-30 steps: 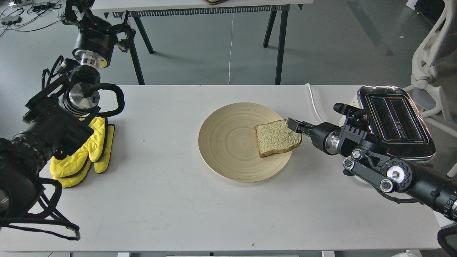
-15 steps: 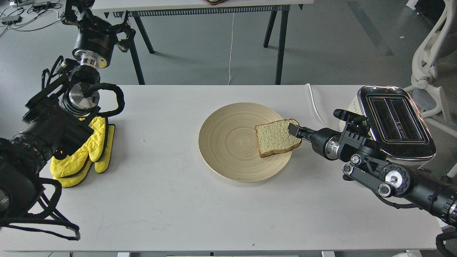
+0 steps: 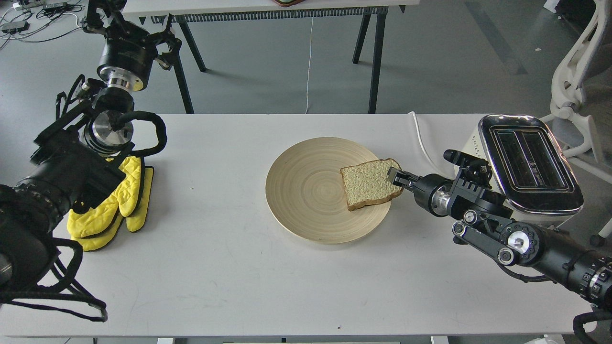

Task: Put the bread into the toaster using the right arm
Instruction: 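Close the right gripper on the edge of the bread slice in the bowl, then lift the bread slice with the right gripper up over the toaster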

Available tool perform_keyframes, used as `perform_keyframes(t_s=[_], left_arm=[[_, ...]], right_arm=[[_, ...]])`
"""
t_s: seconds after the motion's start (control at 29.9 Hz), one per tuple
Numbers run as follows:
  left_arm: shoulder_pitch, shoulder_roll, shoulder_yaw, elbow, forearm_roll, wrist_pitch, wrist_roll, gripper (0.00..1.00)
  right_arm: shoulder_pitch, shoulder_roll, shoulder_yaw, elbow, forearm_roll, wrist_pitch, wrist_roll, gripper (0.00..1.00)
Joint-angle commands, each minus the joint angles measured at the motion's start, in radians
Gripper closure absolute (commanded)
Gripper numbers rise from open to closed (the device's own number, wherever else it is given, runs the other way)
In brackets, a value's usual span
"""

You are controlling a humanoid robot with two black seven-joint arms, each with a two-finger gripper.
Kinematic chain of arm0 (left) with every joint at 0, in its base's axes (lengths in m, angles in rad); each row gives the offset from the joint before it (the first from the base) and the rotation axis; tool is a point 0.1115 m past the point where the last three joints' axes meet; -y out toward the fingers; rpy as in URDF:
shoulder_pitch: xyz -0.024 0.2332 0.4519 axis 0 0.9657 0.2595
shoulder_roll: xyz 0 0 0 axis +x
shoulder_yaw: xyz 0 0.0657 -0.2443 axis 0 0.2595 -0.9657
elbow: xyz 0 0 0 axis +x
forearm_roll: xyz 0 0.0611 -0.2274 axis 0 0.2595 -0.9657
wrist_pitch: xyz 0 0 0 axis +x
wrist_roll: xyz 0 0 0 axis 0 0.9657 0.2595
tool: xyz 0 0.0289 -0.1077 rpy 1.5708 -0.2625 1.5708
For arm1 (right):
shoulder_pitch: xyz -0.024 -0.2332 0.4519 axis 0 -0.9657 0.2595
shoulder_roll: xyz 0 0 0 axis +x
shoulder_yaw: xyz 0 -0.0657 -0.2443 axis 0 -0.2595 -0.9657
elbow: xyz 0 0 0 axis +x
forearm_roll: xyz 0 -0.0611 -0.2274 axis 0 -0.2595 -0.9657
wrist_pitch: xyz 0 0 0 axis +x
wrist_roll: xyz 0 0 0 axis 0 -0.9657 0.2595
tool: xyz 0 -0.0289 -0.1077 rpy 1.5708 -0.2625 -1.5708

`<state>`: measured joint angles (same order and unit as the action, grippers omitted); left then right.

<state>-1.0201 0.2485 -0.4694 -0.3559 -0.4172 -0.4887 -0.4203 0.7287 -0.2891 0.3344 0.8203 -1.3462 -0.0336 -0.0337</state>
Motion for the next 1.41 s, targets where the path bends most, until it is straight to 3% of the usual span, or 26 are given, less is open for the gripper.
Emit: perform_keyframes(t_s=[0.0, 0.2, 0.4, 0.64, 0.94, 1.14, 1.37], left_arm=[[0.0, 0.0, 0.0, 0.0, 0.0, 0.0, 0.0, 0.0], [0.0, 0.0, 0.0, 0.0, 0.0, 0.0, 0.0, 0.0], [0.0, 0.0, 0.0, 0.0, 0.0, 0.0, 0.0, 0.0], [0.0, 0.0, 0.0, 0.0, -0.002, 0.0, 0.0, 0.0], [0.0, 0.0, 0.0, 0.0, 0.0, 0.0, 0.0, 0.0], [0.0, 0.0, 0.0, 0.0, 0.0, 0.0, 0.0, 0.0], [0.0, 0.0, 0.0, 0.0, 0.0, 0.0, 0.0, 0.0]], right_arm=[[0.0, 0.001, 0.0, 0.002, 0.001, -0.002, 0.0, 0.87], [0.005, 0.001, 0.003, 0.01, 0.005, -0.005, 0.0, 1.0], [0.015, -0.021, 0.015, 0.086, 0.005, -0.006, -0.002, 1.0], [0.035, -0.157, 0.104, 0.262, 0.009, -0.008, -0.012, 1.0], [0.182, -0.493, 0.106, 0.408, 0.032, 0.011, -0.011, 1.0], [0.245, -0.766, 0.106, 0.586, 0.055, 0.135, -0.046, 1.0], [0.245, -1.008, 0.1, 0.689, 0.05, 0.175, -0.037, 1.0]])
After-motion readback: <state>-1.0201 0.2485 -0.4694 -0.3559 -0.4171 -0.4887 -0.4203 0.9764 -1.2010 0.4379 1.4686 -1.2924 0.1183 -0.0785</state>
